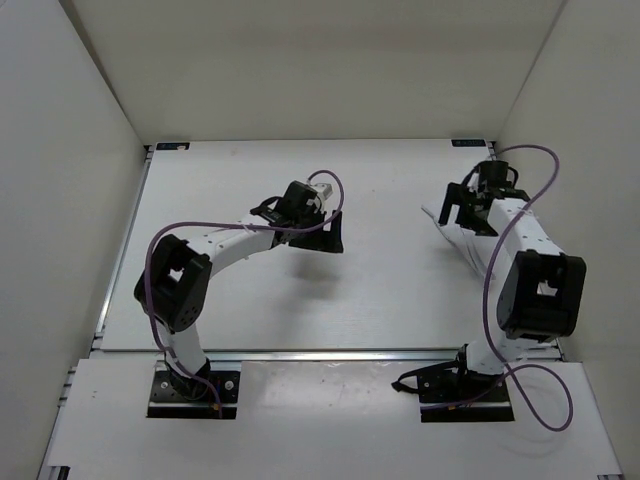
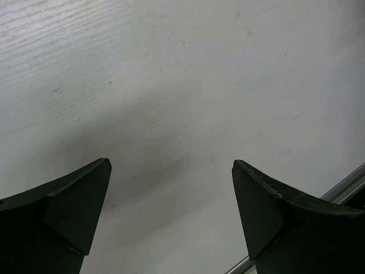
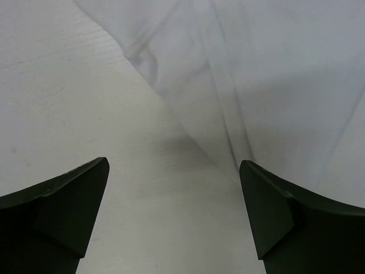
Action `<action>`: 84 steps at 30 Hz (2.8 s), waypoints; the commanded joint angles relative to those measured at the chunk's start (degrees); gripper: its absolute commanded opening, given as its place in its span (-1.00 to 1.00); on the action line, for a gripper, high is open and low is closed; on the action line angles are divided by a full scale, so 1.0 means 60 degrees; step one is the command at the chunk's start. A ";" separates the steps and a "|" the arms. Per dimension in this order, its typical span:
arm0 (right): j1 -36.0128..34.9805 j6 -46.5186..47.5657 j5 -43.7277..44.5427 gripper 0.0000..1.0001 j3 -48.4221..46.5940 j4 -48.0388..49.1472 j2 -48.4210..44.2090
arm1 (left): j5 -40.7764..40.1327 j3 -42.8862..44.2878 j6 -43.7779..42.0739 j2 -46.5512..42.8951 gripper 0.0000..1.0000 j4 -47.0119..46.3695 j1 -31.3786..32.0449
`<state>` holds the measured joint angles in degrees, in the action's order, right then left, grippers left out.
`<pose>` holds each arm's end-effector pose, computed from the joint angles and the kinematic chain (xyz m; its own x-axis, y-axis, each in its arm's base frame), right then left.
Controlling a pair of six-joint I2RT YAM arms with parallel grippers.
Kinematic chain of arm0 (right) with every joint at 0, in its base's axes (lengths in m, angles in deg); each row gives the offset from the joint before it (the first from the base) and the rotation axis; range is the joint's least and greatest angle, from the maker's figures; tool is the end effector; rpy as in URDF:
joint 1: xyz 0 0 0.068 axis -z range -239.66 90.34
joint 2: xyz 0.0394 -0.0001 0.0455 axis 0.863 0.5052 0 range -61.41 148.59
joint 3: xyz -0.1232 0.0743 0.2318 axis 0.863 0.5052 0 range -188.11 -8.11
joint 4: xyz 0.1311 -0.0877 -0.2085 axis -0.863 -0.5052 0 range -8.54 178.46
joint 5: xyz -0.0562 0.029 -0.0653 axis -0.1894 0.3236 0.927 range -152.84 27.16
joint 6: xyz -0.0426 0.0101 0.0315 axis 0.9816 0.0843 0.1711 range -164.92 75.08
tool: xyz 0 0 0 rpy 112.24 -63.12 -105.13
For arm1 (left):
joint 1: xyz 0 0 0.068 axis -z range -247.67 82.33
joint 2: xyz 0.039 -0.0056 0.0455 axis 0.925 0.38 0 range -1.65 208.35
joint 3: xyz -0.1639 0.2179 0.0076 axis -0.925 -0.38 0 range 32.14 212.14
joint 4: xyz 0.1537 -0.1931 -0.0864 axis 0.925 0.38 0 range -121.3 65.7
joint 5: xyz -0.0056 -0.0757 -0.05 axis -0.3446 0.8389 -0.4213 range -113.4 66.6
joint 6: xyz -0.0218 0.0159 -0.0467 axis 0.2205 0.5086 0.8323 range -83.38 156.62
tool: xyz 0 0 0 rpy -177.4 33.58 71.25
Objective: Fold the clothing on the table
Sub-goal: Grab the skirt from the pile, then move the skirt to the center of the board
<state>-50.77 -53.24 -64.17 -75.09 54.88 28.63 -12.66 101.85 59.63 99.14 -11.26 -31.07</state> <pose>0.3255 -0.0499 0.2452 -0.7960 0.2707 -0.5413 0.2596 0.9607 0.0987 0.3000 -0.2310 0.2129 -0.8408 0.1461 -0.5212 0.3815 0.8431 -0.3789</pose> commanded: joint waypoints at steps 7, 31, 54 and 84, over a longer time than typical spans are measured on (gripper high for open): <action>-0.2330 0.0229 0.1435 0.96 -0.2924 0.0764 0.3036 | 0.0188 -0.0996 0.0063 -0.1590 0.97 0.0016 -0.1089; -0.2037 0.0668 0.2110 0.31 -0.5198 -0.0379 0.5968 | 0.0480 -0.2522 -0.0113 -0.3176 0.97 -0.0116 -0.2687; -0.6248 0.1839 -0.0190 -1.00 -0.6322 -0.1241 0.4476 | 0.0290 -0.3122 -0.0332 -0.4623 0.98 -0.0014 -0.4120; -0.2624 -0.0123 -0.3867 -1.00 -0.8700 -0.0117 0.7377 | -0.0194 -0.1058 0.0180 -0.2840 0.96 -0.0584 -0.3640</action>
<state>-69.70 -53.07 -88.32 -122.39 53.37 75.42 -16.40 94.31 60.02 81.75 -12.62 -54.56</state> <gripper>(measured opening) 0.053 0.987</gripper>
